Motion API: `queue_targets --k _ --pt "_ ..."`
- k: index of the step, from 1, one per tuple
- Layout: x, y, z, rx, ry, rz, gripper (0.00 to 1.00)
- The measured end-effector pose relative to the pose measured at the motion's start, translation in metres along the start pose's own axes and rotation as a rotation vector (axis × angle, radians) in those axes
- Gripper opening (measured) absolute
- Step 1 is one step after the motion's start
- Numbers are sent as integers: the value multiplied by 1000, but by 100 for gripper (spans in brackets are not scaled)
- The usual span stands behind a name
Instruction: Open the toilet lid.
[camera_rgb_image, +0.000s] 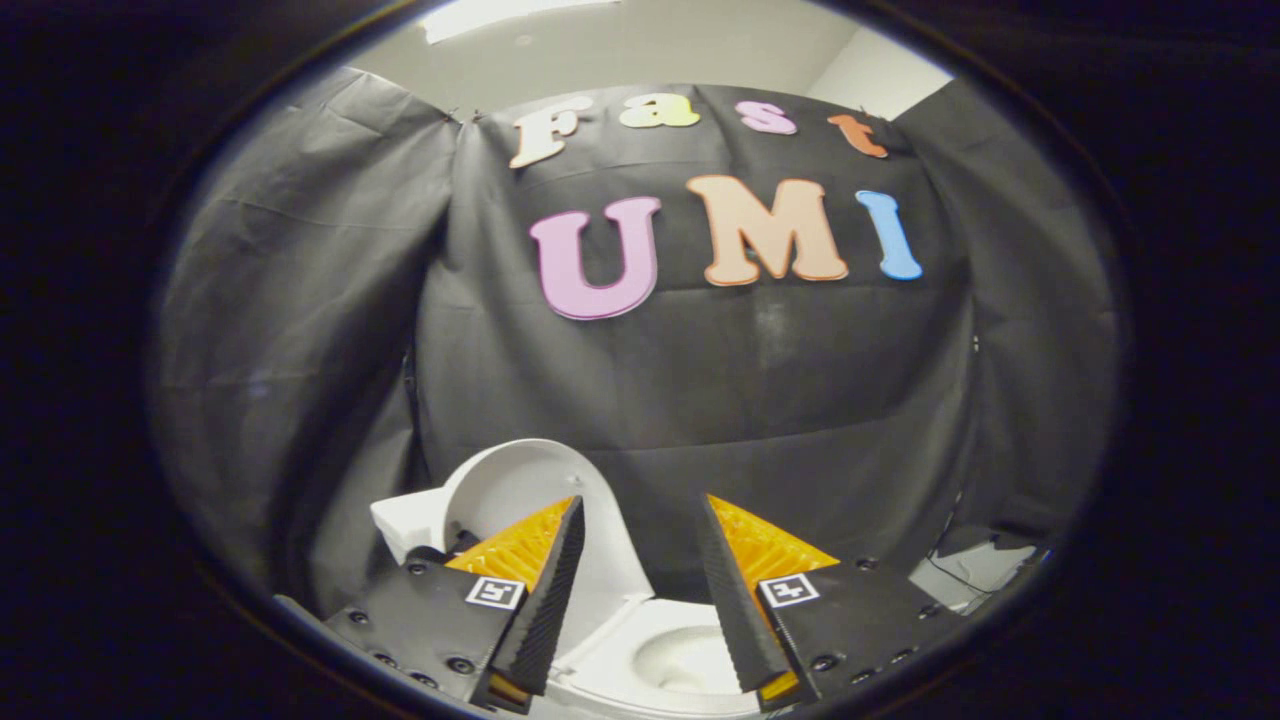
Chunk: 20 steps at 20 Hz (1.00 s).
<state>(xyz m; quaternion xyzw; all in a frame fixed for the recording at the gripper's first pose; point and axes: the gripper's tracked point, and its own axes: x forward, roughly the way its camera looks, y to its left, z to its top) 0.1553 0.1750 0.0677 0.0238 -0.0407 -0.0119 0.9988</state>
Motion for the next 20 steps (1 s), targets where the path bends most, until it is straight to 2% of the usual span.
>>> queue_targets --k 7,12,20 --pt "-20 -88 3 10 -8 -115 70" --pt "-43 -129 -10 33 16 -108 70" --pt "-77 -176 -33 -24 76 -90 70"
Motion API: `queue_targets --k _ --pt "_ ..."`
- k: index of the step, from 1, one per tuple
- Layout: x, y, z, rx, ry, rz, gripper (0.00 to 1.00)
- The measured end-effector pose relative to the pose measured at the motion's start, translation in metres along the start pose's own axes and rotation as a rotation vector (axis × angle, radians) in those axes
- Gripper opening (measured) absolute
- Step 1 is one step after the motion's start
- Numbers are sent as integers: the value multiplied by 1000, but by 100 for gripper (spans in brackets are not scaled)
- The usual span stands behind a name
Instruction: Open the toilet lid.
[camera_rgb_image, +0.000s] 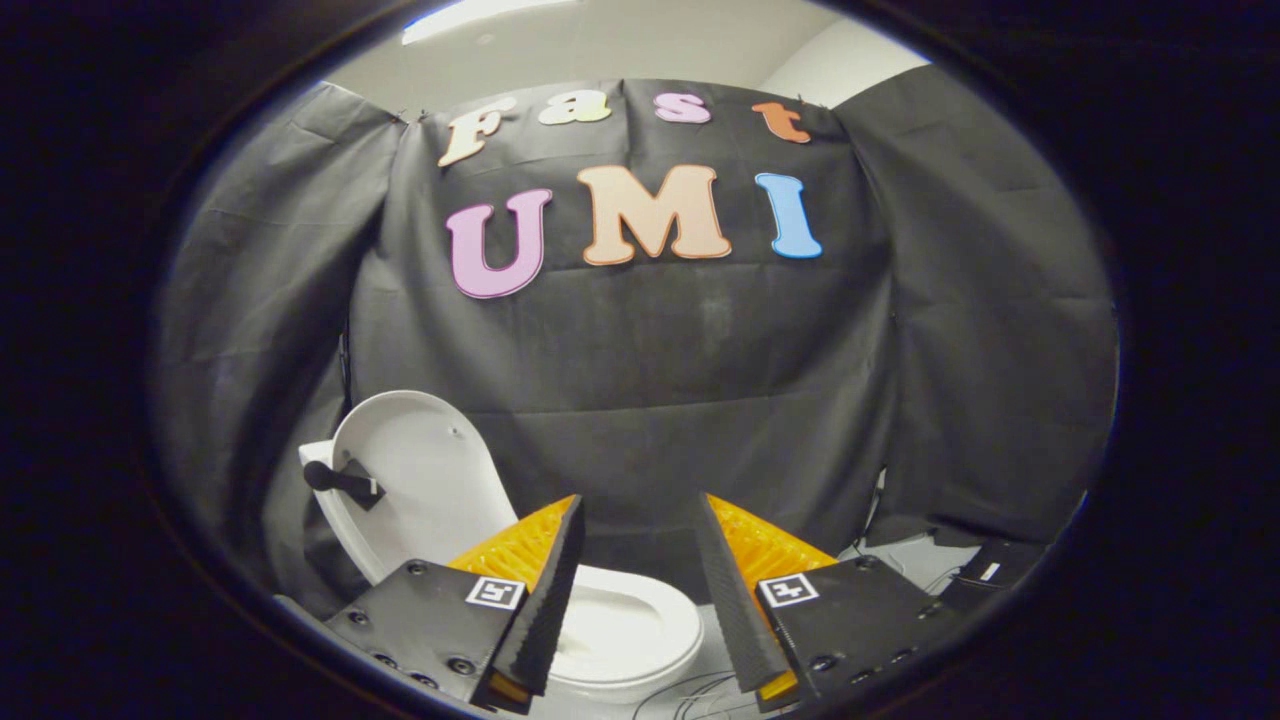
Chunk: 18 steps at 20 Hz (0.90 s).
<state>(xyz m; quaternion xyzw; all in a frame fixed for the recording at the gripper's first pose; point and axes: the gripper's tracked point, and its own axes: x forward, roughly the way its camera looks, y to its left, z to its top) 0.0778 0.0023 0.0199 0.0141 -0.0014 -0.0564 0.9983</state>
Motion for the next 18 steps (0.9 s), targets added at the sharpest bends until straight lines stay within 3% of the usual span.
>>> queue_targets --k 12,18 --pt "-6 -16 -31 -88 103 68 70" --pt "-16 -20 -25 -33 67 65 70"
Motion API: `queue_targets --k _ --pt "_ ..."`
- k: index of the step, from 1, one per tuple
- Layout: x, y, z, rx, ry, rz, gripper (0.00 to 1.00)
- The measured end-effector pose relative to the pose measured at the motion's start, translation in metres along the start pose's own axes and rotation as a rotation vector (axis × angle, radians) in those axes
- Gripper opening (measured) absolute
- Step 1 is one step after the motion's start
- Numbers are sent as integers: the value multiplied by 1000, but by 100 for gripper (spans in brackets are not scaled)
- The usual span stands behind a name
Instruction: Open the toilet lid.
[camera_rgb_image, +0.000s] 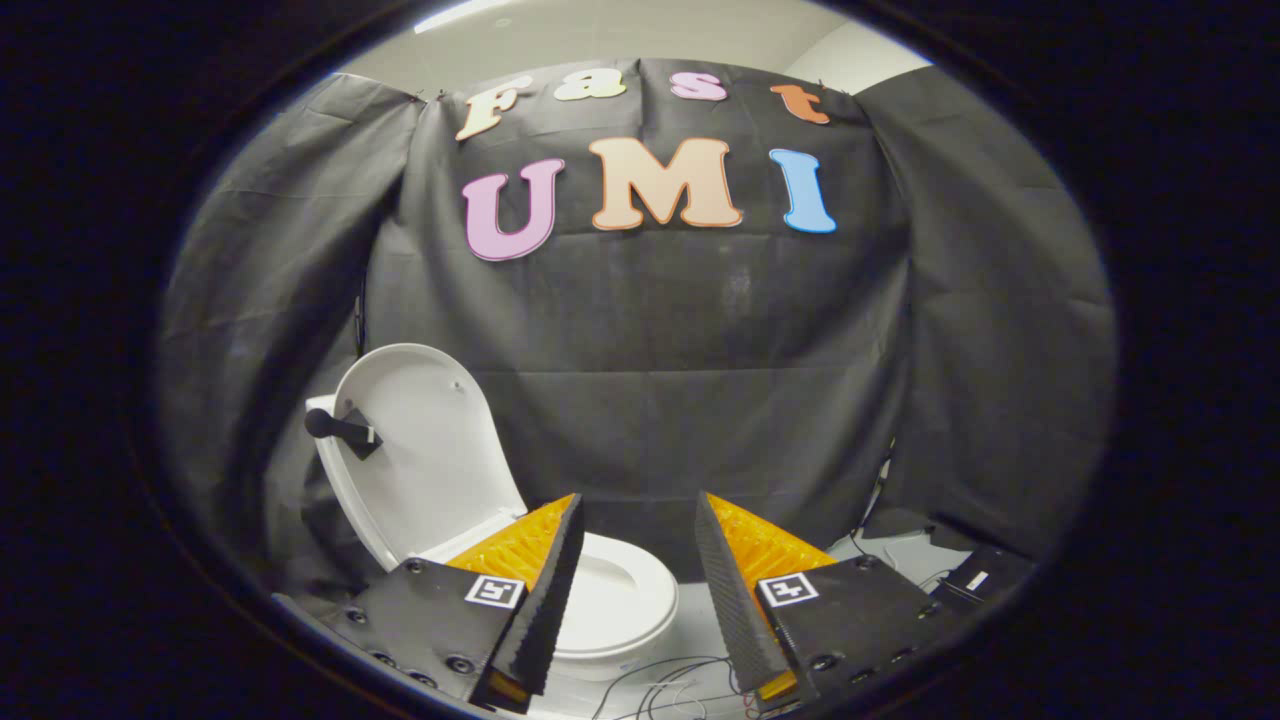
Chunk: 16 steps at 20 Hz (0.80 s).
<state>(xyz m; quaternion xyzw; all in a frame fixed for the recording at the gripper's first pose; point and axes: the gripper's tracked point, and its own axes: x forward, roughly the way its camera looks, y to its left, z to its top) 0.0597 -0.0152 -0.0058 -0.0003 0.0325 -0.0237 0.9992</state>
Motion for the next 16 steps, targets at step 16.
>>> queue_targets --k 16 --pt "-13 5 -4 23 11 37 70"
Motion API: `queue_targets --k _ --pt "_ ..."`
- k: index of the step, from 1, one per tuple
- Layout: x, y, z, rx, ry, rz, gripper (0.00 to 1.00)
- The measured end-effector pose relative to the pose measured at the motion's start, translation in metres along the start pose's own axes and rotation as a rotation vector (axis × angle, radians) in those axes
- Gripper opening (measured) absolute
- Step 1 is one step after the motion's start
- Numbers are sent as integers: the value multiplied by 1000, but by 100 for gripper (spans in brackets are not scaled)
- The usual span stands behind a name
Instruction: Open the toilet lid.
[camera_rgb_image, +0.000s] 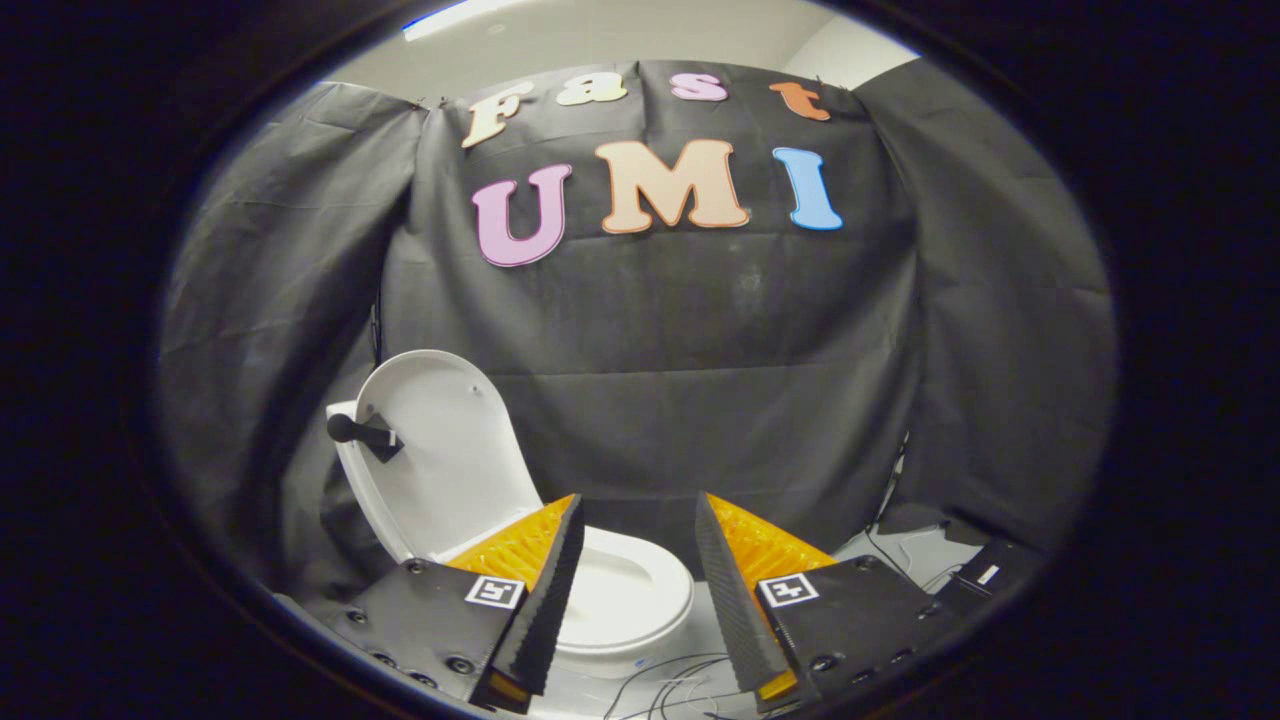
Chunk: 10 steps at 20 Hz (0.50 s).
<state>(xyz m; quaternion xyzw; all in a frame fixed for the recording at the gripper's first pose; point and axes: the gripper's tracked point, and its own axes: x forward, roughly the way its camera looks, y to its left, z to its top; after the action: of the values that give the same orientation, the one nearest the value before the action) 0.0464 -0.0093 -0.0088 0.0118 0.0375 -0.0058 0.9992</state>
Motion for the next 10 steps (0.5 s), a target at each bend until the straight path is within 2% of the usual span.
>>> queue_targets --k 10 --pt "-10 0 12 14 -65 3 70"
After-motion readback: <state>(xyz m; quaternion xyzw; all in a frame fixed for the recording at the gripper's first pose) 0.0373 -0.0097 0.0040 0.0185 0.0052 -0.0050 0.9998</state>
